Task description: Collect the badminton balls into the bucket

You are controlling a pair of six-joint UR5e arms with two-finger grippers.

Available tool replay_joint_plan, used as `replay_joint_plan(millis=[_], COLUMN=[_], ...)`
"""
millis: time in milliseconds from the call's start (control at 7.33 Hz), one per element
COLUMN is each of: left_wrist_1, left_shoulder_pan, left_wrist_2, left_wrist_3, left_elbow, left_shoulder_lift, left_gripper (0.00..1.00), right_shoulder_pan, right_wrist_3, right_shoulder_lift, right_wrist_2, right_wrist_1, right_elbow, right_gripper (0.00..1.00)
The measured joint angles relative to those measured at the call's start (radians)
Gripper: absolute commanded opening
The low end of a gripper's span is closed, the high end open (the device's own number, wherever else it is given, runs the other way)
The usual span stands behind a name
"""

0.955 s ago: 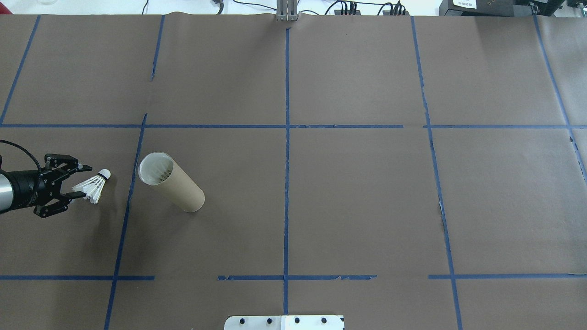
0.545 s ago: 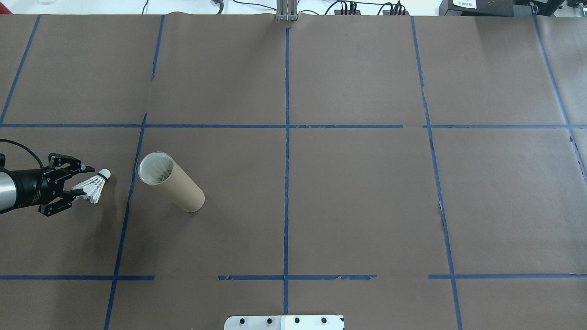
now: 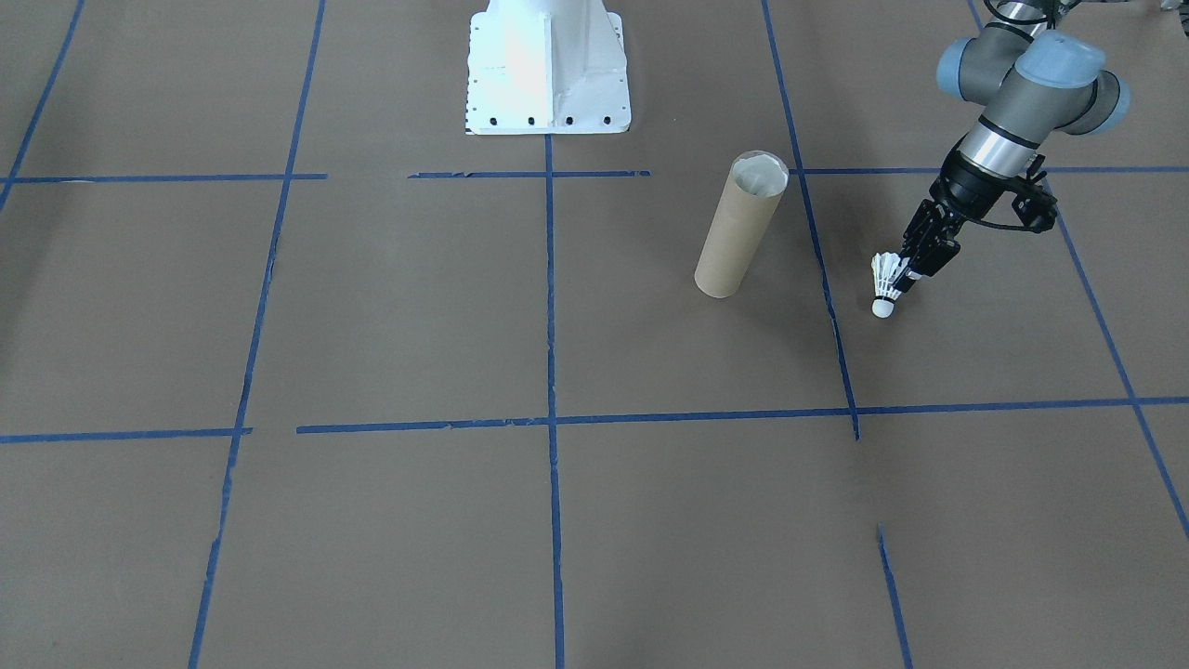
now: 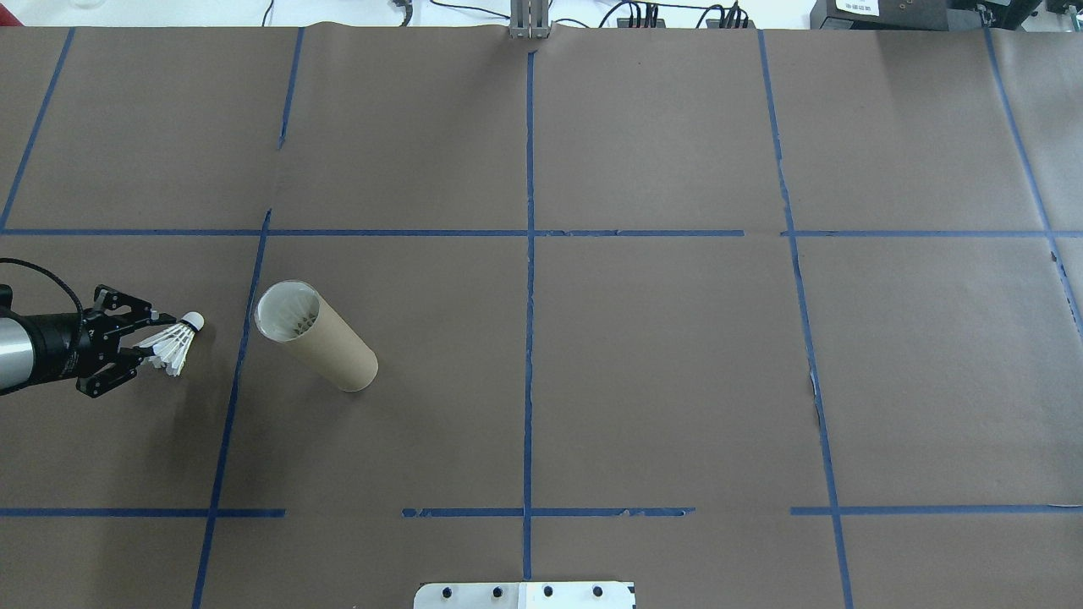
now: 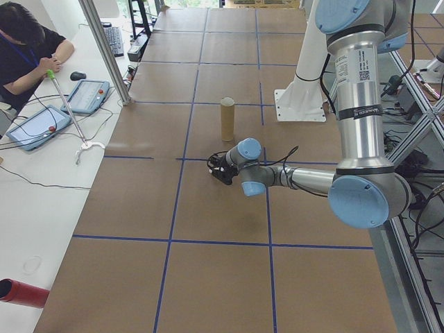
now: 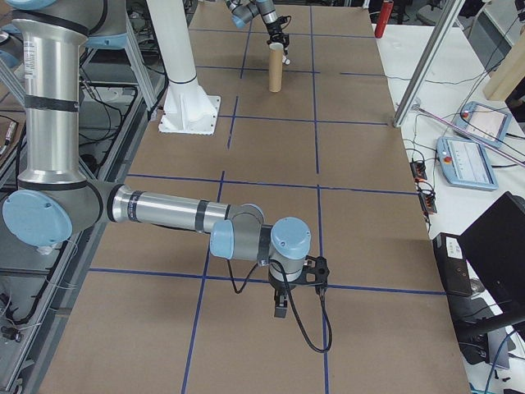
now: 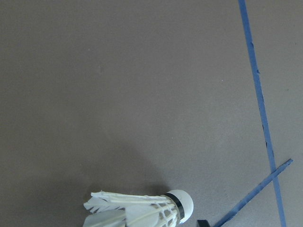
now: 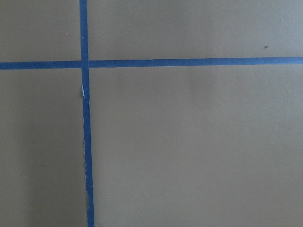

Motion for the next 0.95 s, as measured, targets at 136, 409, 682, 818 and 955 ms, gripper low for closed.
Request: replay_joint_plan(millis=[136,409,682,818,955], left_wrist_1=[-0.001,-0.002,0.0,0.018,0.066], left_shoulder_pan=[0.0,-0.001,-0.007,-0.011,-0.014], left_wrist_2=[0.001,0.0,-0.005,-0.014,-0.053], left_wrist_3=[0.0,0.002,0.009,0.013,0.032], left_elbow=[-0.002,-0.012,-0.049,-0.08,-0.121], left_shoulder_lift=[0.0,0.005,0.015,0.018,0.018], left_gripper=[0.01,0.0,0.0,0.0,0.0], right_shoulder_pan=[0.0,0.0,0.0,0.0,0.0], right_wrist_3=[0.0,0.0,0.0,0.0,0.0], right_shoulder_lift=[0.0,0.0,0.0,0.0,0.0], right_wrist_2=[0.0,0.0,0.0,0.0,0.0], right_wrist_1=[0.0,0.0,0.0,0.0,0.0], right_elbow=[0.0,0.0,0.0,0.0,0.0], right_gripper=[1.0,1.0,1.0,1.0,1.0])
